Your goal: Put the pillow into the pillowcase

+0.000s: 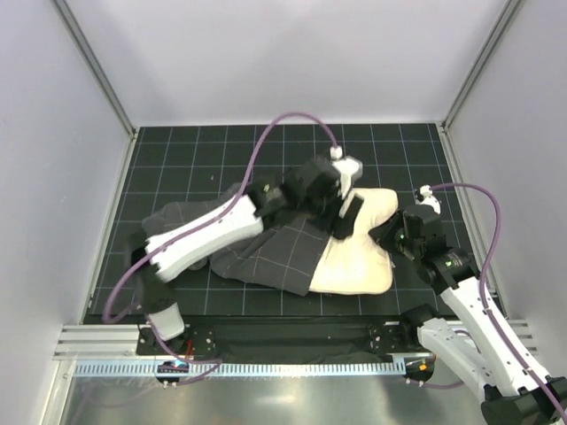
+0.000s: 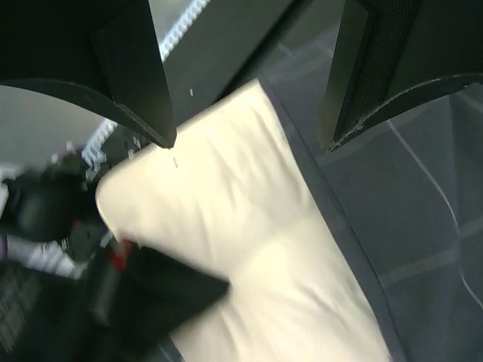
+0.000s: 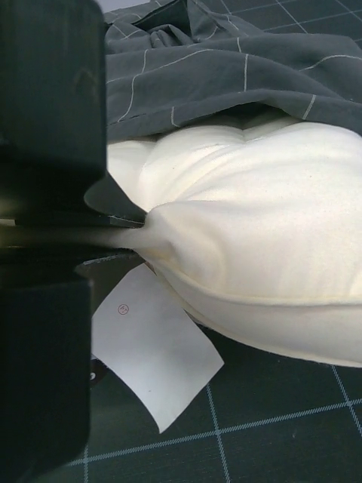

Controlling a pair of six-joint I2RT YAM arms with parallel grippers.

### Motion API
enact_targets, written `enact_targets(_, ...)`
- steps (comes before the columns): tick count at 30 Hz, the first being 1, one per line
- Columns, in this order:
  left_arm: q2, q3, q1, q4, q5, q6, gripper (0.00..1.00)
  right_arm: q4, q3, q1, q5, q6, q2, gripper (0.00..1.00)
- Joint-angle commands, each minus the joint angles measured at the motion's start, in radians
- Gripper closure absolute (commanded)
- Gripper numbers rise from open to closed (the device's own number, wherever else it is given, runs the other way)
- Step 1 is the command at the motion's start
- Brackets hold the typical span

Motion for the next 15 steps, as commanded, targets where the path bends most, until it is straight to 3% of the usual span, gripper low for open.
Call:
enact_targets(1, -0.207, -0.175, -0.071, 0.03, -0.22, -0.018, 0.2, 0.074, 0.002, -0.008, 0.015, -0.038, 0.0, 0.95)
enact_targets(3, -0.288, -0.331, -0.136, 0.055, -0.321, -0.051, 0.18, 0.089, -0.035, -0.01, -0.014, -0.049, -0.008, 0.89)
enact_targets(7, -0.33, -0.494, -0.207, 0.075, -0.452, -0.158, 0.16, 0.119, -0.076, -0.01, -0.011, -0.043, -0.028, 0.88)
enact_targets(15, -0.22, -0.522, -0.232, 0.145, -0.454, -0.187, 0.17, 0.119, -0.079, -0.01, -0.02, -0.04, -0.04, 0.88)
